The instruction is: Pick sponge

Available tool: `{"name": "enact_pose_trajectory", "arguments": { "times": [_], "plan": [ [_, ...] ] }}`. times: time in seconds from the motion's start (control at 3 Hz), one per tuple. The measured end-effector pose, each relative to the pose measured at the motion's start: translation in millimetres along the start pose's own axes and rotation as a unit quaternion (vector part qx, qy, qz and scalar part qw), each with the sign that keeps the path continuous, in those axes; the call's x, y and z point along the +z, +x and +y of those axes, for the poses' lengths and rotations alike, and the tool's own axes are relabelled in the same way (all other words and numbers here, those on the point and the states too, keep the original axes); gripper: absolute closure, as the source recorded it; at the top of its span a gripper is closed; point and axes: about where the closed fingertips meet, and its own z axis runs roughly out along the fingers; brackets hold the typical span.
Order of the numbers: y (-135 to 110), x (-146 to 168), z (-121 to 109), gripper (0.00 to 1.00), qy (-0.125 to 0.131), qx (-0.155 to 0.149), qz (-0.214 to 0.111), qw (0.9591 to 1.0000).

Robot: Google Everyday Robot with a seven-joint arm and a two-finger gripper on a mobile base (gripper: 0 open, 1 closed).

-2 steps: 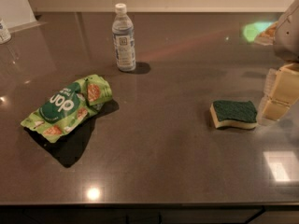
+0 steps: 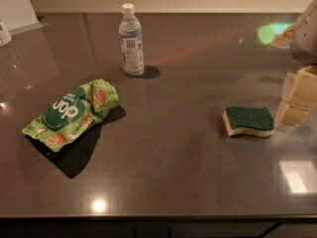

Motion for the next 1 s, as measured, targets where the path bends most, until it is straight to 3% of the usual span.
{"name": "enact_pose_trajectory", "arguments": {
  "times": [1.0],
  "plan": [
    [39.0,48.2,-19.9,0.0,-0.037,-0.012,-0.003,0.9992]
  ]
}}
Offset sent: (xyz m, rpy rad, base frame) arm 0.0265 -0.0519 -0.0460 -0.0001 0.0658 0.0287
